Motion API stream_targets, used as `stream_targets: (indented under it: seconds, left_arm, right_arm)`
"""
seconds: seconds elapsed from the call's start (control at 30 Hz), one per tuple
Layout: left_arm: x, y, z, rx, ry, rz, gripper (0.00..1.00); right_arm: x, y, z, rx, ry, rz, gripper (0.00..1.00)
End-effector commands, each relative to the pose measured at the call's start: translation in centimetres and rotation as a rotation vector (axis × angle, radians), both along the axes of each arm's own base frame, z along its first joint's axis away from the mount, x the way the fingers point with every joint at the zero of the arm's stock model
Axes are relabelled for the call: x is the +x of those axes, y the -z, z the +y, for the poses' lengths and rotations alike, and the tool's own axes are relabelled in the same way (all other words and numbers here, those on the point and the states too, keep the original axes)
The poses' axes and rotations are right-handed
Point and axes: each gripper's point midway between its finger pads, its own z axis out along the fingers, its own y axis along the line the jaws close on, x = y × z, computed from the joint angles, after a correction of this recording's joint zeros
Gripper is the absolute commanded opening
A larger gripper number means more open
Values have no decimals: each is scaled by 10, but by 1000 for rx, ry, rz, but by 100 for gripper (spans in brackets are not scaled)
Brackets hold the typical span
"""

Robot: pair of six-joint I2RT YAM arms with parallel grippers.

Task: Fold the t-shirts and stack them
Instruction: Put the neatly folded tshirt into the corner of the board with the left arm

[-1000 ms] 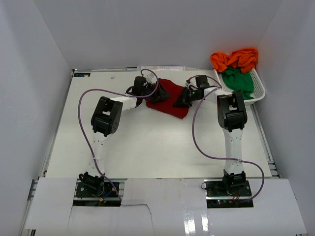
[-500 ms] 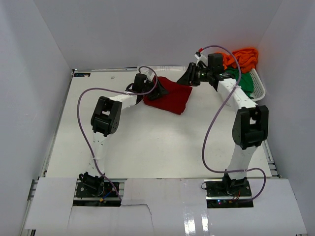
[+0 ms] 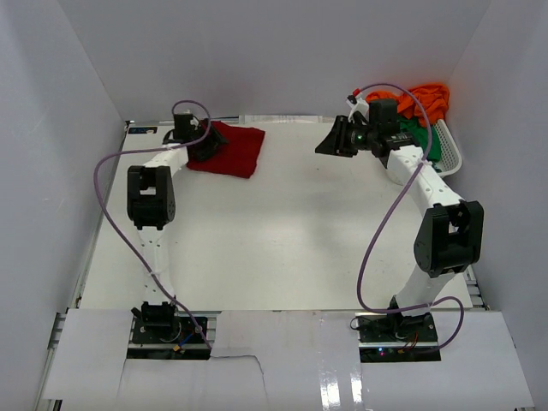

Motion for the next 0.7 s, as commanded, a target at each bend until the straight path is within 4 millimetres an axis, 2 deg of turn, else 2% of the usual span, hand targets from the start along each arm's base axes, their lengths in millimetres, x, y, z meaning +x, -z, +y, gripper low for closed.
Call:
stream_targets:
  seconds: [0.0,0.07,0.1,0.17,0.2,0.3,0.37,0.4,0.47,0.5,0.6,0.67]
  left_arm:
    - [-24,13,118,252,-198,157,81]
    - [-25,4,149,306,-241,160,83]
    - [-27,2,174,315,-278,165,83]
    - [-33,-1,202,333,-315,169,85]
    - [-37,-1,228,323,-362,174,86]
    - [-33,-7,252,287,-372,127,88]
    - [-22,-13,255,292,-335,96,90]
    - [-2,-29,259,304,-322,40,90]
    - [15,-45,259,298,-292,-17,91]
    - [29,-63,259,303,-293,-70,91]
    - [46,-90,257,305,-287,-158,94]
    - [52,-99,247,278,-251,-198,95]
  right_arm:
    - [-6,-8,-4,-7,-8,-30,39]
    - [-8,-10,-5,-5,-9,-34,39]
    - [-9,-11,-5,-5,-9,-36,39]
    - [-11,-14,-5,-3,-11,-43,39]
    - [-13,-15,-5,0,-17,-45,39]
    - [-15,-9,-4,-1,-28,-32,39]
    - [-19,-6,-3,0,-39,-23,39]
    - [-20,-2,-4,-5,-42,-20,39]
    - [-23,5,-6,-19,-43,-9,39]
    - [-26,5,-6,-20,-48,-10,39]
    - [-32,6,-8,-26,-52,-12,39]
    - [-35,7,-6,-20,-62,-10,39]
